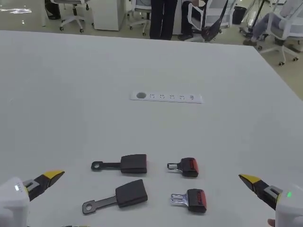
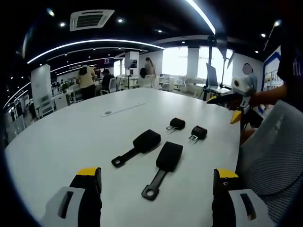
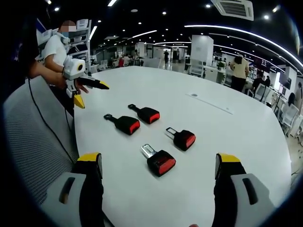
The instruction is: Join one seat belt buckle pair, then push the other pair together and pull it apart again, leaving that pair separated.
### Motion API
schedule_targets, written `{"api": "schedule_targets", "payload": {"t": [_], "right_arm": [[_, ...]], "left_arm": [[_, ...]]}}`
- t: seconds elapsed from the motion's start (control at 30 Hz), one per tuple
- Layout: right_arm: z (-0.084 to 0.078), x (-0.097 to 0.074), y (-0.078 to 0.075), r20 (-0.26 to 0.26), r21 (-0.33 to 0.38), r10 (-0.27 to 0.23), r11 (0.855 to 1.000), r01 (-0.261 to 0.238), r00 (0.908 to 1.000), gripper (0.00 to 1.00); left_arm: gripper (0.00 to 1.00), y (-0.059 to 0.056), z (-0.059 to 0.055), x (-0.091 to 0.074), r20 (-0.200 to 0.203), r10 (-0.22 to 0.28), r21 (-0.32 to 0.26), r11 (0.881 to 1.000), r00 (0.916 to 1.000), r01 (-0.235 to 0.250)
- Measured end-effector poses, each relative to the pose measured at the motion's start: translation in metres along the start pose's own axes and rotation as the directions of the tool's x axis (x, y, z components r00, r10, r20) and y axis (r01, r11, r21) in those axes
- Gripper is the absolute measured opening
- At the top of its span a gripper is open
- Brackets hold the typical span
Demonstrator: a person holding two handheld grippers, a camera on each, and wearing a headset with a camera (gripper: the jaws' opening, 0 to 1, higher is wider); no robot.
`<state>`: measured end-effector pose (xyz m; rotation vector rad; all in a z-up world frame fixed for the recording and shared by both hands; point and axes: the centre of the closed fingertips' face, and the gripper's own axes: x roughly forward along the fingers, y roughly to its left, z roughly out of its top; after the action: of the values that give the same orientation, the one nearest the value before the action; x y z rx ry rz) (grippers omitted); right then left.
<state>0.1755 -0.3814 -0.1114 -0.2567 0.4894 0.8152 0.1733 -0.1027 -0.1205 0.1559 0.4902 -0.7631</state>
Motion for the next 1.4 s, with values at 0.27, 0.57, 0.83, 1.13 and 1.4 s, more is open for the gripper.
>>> {"api": "schedule_targets", "payload": {"t": [0.27, 0.57, 0.83, 1.13, 1.4], "right_arm": [[-0.0008, -0.0018, -0.0005, 0.0, 0.0, -0.002, 1.0, 0.002, 1.0, 0.99], [-0.0007, -0.0025, 0.0017, -0.001, 0.0, -0.001, 1.0, 0.001, 1.0, 0.99], [-0.0008, -0.0033, 0.0, -0.001, -0.004, -0.004, 1.0, 0.004, 1.0, 0.99], [0.0006, -0.0058, -0.0032, -0.008, -0.015, -0.007, 1.0, 0.007, 0.9999, 0.98], [-0.0001, -0.0045, -0.0054, -0.037, -0.076, 0.015, 0.997, -0.018, 0.9992, 0.94]], "left_arm": [[1.0, -0.0016, -0.0002, 0.0008, -0.005, -0.004, 0.003, 1.0, 1.0, 0.004], [1.0, -0.0012, -0.0001, 0.0003, -0.006, -0.001, 0.004, 1.0, 1.0, 0.001], [1.0, 0.0006, -0.0003, -0.0002, -0.004, 0.0, 0.003, 1.0, 1.0, 0.0], [0.99, -0.002, -0.0014, 0.001, -0.017, -0.011, 0.014, 1.0, 0.9998, 0.011], [0.98, -0.0008, -0.0006, 0.0061, -0.054, -0.033, 0.046, 0.998, 0.998, 0.036]]}}
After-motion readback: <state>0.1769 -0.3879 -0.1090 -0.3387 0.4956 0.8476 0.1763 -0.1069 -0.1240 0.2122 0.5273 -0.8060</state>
